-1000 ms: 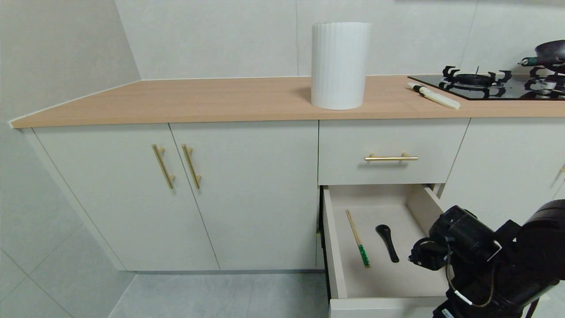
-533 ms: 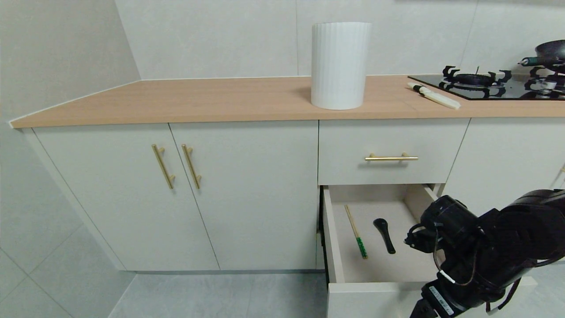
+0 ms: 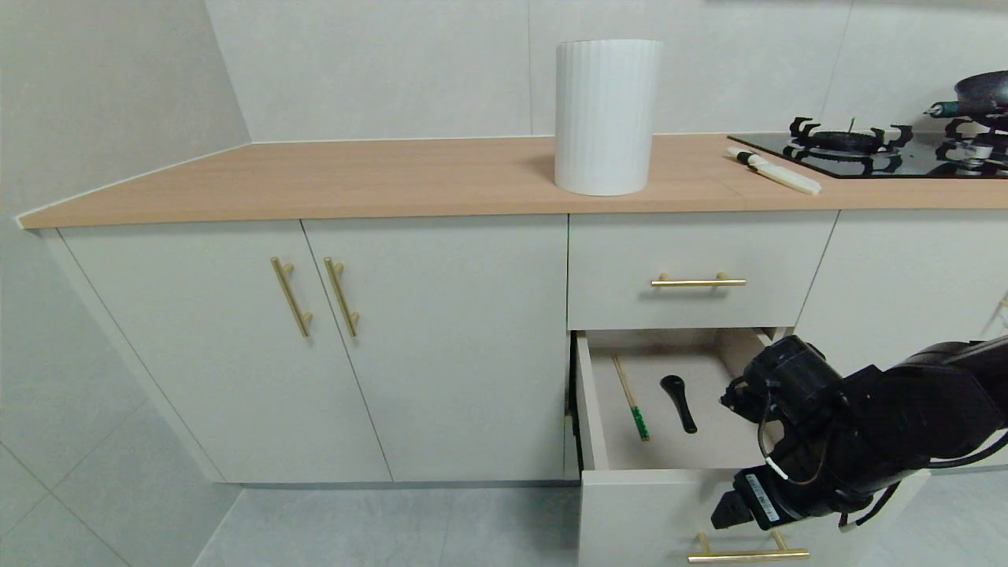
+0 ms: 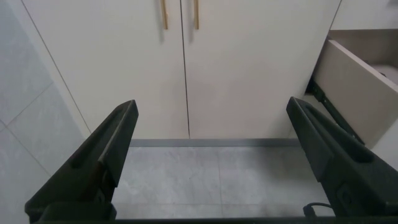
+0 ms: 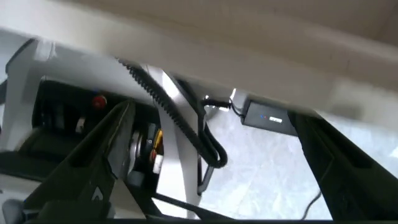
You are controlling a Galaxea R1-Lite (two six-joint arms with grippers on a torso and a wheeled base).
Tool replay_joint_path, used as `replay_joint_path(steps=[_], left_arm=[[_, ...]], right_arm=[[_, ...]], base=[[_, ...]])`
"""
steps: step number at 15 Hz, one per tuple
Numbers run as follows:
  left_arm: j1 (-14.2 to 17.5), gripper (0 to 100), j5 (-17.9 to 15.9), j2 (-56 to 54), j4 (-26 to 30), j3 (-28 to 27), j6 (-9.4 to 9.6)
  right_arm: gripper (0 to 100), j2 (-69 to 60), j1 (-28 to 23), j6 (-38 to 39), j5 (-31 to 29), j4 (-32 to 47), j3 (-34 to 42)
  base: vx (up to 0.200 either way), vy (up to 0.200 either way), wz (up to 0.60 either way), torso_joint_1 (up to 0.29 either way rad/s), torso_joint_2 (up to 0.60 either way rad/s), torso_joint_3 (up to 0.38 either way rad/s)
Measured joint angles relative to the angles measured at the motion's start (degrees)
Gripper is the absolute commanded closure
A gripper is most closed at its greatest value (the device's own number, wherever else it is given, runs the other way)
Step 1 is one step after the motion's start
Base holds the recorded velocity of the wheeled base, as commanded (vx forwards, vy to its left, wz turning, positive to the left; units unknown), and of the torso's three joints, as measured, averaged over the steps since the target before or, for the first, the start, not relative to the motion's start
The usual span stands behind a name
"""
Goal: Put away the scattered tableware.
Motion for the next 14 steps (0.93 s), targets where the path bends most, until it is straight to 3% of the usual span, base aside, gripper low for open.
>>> replay_joint_path(steps=[14], left_arm=[[0.0, 0, 0.0, 0.0, 0.02, 0.0, 0.02]], right_arm=[[0, 5.52, -1.71, 5.36, -8.73, -22.65, 3.66]], base=[[0.0, 0.0, 0.0, 0.0, 0.0, 0.0]])
